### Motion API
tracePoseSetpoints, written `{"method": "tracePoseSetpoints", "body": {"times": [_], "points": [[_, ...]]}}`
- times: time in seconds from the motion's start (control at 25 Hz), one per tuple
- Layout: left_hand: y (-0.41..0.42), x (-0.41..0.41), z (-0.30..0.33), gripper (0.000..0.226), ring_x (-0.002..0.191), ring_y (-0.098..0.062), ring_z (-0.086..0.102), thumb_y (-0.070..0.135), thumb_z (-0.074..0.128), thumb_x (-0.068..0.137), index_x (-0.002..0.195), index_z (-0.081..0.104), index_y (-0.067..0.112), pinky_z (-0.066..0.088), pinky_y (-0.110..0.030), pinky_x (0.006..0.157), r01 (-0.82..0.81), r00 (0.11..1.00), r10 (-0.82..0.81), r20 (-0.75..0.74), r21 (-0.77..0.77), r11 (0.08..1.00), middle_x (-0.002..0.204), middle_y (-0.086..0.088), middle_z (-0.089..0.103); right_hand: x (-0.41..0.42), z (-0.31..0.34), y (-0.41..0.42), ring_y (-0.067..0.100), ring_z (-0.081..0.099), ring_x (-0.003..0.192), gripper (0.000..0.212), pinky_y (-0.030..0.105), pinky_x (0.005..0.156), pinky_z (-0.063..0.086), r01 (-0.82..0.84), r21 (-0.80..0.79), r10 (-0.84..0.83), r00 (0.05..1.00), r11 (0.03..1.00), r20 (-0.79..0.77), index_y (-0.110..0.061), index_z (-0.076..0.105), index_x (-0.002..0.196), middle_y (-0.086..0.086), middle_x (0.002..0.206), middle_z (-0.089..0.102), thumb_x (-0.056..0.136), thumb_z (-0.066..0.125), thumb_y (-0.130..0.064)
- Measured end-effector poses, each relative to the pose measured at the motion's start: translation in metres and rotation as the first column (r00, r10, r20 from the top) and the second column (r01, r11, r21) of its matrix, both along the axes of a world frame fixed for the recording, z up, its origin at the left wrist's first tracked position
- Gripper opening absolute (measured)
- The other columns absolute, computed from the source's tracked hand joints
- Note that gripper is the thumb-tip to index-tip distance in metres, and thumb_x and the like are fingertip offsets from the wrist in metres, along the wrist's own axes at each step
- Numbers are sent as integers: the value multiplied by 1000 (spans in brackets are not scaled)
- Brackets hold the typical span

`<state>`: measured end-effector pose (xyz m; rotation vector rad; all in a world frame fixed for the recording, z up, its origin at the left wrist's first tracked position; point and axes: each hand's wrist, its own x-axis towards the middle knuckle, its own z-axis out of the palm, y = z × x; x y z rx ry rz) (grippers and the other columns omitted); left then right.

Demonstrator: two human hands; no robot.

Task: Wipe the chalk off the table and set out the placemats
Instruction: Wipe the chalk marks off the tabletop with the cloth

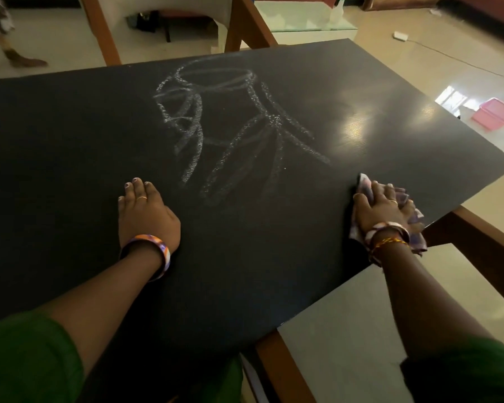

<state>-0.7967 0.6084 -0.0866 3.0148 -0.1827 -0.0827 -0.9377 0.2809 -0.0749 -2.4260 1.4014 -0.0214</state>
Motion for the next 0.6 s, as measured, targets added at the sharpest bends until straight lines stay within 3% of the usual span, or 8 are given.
{"method": "tracePoseSetpoints", "body": {"times": [0.08,0.16,0.28,0.36,0.44,0.52,0.6], "points": [[0,0,0,56,144,-29,10,18,32,95,146,17,0,12,-40,117,-2,1000,2,0,2,1000,155,-17,13,14,1,31,36,-3,145,57,67,109,-1,-67,-30,67,998,997,-19,-39,19,149,-8,160,7,95,32,-53],[0,0,1,56,144,-29,11,19,32,95,146,18,0,13,-40,117,-1,1000,0,5,5,1000,154,-17,14,36,0,89,34,-4,145,56,65,108,1,-273,-51,273,962,961,-19,-41,19,148,-10,160,6,94,33,-53],[1,-2,3,55,144,-28,11,18,32,95,146,18,-1,13,-40,118,10,1000,-10,1,-11,1000,154,-17,14,56,-3,183,32,-4,145,54,65,107,1,-629,-65,630,776,775,4,-42,24,145,-11,159,9,93,35,-51],[1,-3,3,55,144,-28,10,17,31,96,146,19,-1,12,-39,118,14,1000,-14,4,-23,1000,154,-17,14,62,-3,188,29,-1,145,51,64,106,3,-707,-74,708,706,703,-11,-44,26,144,-13,158,12,94,35,-51],[2,-2,3,54,144,-27,10,17,30,96,146,19,0,11,-39,118,15,1000,-15,8,-28,999,155,-16,14,58,-6,145,27,1,145,50,64,108,5,-615,-81,616,788,784,-15,-48,26,143,-15,158,12,94,34,-51],[1,-2,1,54,144,-27,10,17,31,96,146,18,0,11,-38,118,7,1000,-7,13,-32,999,155,-16,13,42,-6,88,28,1,145,50,64,109,6,-416,-77,418,909,906,0,-48,26,144,-15,158,12,95,33,-51],[1,-2,0,55,144,-27,10,18,31,96,146,18,0,11,-38,118,-4,1000,5,16,-25,1000,155,-16,13,27,-2,52,31,1,145,50,65,109,4,-240,-28,240,971,970,8,-46,24,145,-12,159,12,96,32,-51]]}}
